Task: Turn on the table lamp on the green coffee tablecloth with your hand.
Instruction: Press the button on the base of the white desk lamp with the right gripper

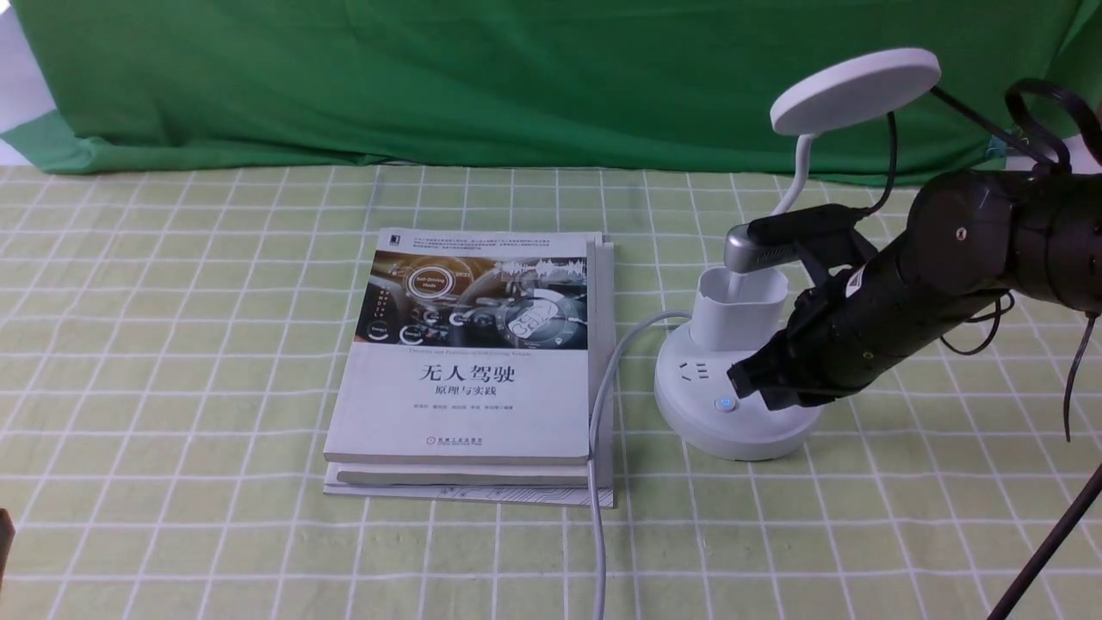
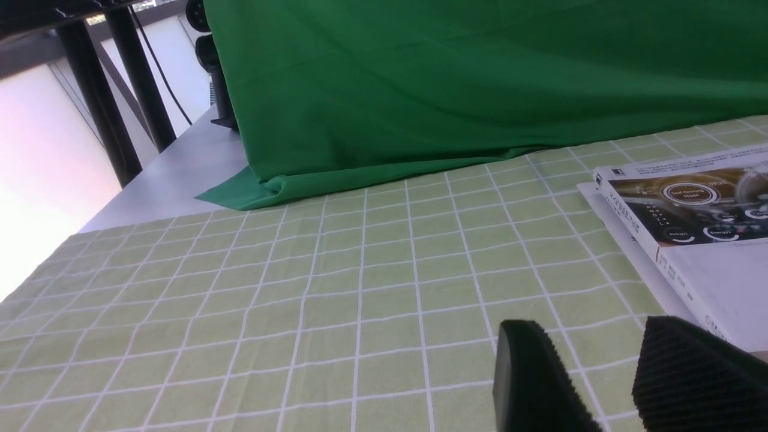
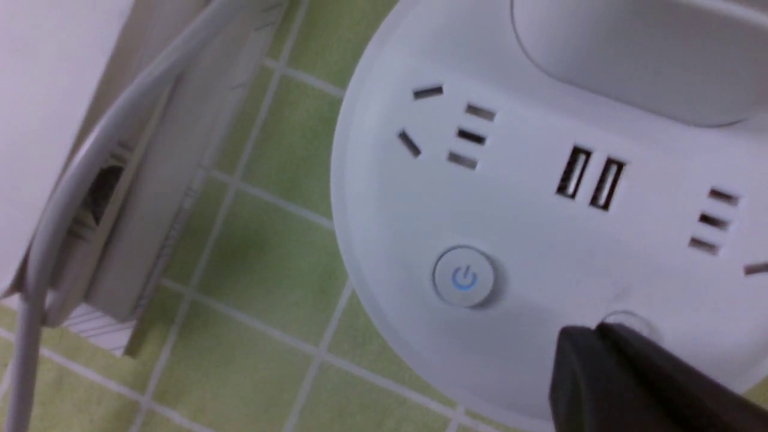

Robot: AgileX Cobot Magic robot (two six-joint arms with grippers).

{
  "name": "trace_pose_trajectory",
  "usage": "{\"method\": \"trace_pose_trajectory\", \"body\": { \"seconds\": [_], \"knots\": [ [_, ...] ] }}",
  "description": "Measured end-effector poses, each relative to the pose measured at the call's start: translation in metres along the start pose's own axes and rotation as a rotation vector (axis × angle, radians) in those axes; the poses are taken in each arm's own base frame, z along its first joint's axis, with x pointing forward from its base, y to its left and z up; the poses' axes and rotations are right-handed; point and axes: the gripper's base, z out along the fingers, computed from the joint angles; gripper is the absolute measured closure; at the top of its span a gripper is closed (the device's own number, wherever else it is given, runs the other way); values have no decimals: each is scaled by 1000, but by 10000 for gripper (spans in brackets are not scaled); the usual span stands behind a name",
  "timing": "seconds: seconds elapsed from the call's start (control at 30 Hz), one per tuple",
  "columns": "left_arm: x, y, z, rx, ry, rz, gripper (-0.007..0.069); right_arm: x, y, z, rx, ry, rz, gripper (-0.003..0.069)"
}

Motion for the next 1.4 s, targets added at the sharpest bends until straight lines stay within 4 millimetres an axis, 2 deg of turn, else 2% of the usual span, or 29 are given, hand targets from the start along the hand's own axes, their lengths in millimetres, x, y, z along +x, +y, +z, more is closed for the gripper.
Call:
{"method": "trace_pose_trajectory", "body": {
  "seconds": [0.67, 0.77, 0.87, 1.03, 1.23, 1.4],
  "knots": [
    [0, 0, 0, 0, 0, 0, 383, -4, -9, -2, 13, -22, 20, 624],
    [0, 0, 0, 0, 0, 0, 383, -3, -9, 3, 12, -9, 21, 624],
    [0, 0, 0, 0, 0, 0, 383, 0, -11, 18, 8, 36, 25, 624],
    [0, 0, 0, 0, 0, 0, 383, -1, -11, 19, 6, 40, 27, 624],
    [0, 0, 0, 0, 0, 0, 383, -3, -9, 9, 8, 14, 23, 624],
    [0, 0, 0, 0, 0, 0, 383, -3, -5, -17, 2, -10, 14, 624]
  ]
}}
